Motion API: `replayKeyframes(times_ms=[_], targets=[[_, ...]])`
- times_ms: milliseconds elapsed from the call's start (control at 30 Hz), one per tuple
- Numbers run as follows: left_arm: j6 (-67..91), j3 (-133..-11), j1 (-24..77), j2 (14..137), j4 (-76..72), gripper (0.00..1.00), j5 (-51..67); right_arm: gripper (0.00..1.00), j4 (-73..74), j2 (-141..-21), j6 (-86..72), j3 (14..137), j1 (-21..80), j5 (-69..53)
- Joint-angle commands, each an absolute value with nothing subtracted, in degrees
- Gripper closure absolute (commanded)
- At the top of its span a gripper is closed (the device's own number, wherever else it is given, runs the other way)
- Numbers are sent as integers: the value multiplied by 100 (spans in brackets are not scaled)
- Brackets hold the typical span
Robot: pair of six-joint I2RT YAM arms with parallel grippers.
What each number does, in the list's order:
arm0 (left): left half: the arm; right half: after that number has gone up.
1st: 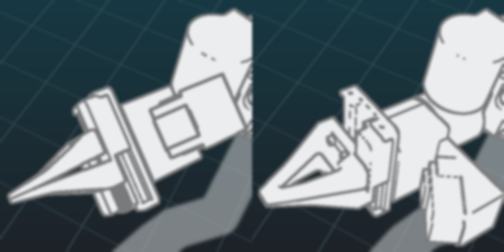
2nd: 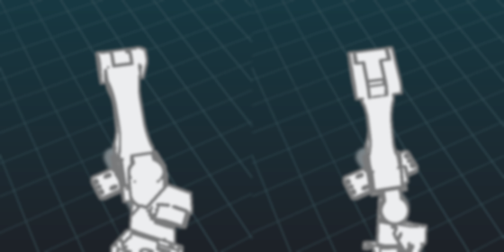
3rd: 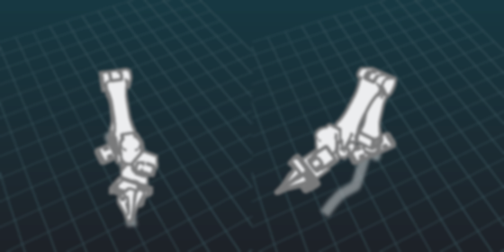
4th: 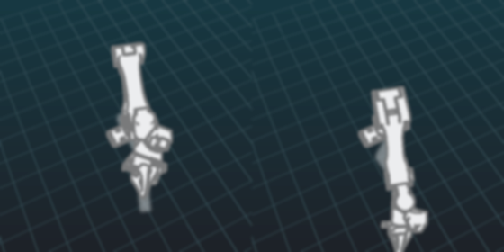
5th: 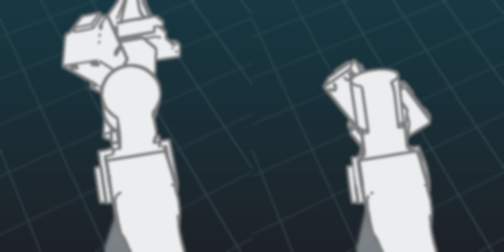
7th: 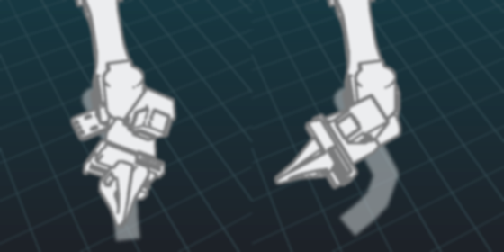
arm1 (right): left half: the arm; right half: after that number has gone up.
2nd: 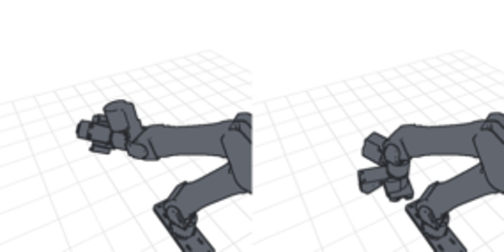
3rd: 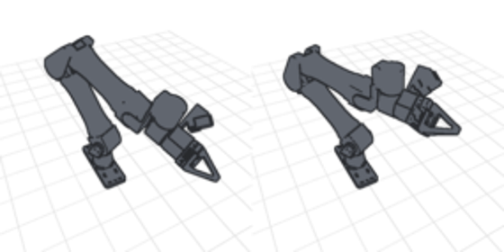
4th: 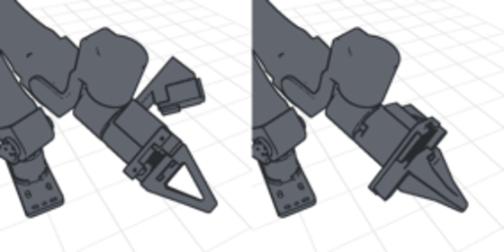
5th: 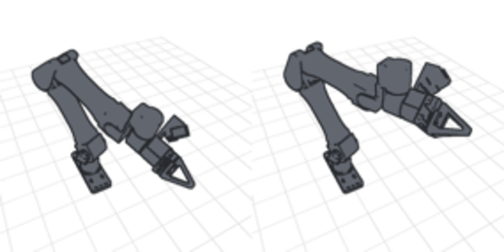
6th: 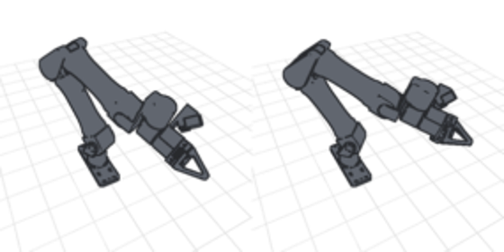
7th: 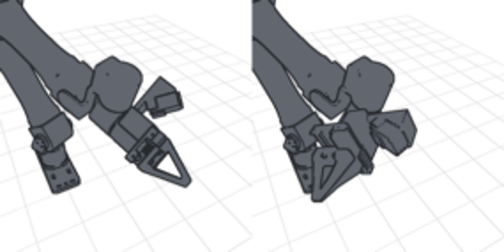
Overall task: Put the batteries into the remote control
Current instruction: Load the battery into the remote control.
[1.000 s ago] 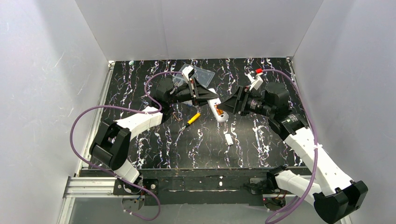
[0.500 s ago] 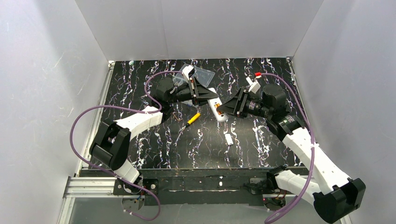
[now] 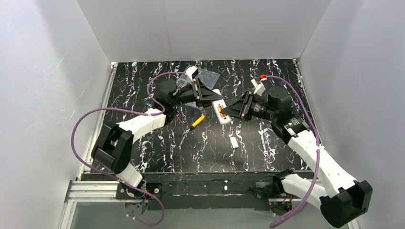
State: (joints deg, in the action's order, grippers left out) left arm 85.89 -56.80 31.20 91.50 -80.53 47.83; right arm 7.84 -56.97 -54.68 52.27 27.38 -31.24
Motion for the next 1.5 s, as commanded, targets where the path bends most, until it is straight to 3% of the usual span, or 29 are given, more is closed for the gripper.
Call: replayKeyframes(times_ms=[0, 100, 233, 400, 567, 833, 1467], targets=[[8508, -5889, 3138, 8879, -8482, 100, 4957, 99, 767, -5578, -5166, 5094, 2760, -2938], [8503, -5891, 3138, 8873, -8484, 100, 4964, 96, 951, -5593, -4976, 5138, 2760, -2833], [8503, -5881, 3138, 8879, -8481, 100, 4958, 64, 1020, -5662, -4861, 5223, 2760, -2882], [8491, -5864, 3138, 8873, -8470, 100, 4942, 52, 979, -5688, -4866, 5196, 2760, -2929], [8490, -5856, 3138, 8897, -8473, 100, 4939, 52, 814, -5555, -4962, 5030, 2760, -2806], [8507, -5864, 3138, 8925, -8490, 100, 4942, 62, 811, -5327, -5002, 4940, 2760, -2498], [8524, -5910, 3138, 8930, -8490, 100, 4937, 52, 1043, -5185, -4930, 4967, 2760, -2243]])
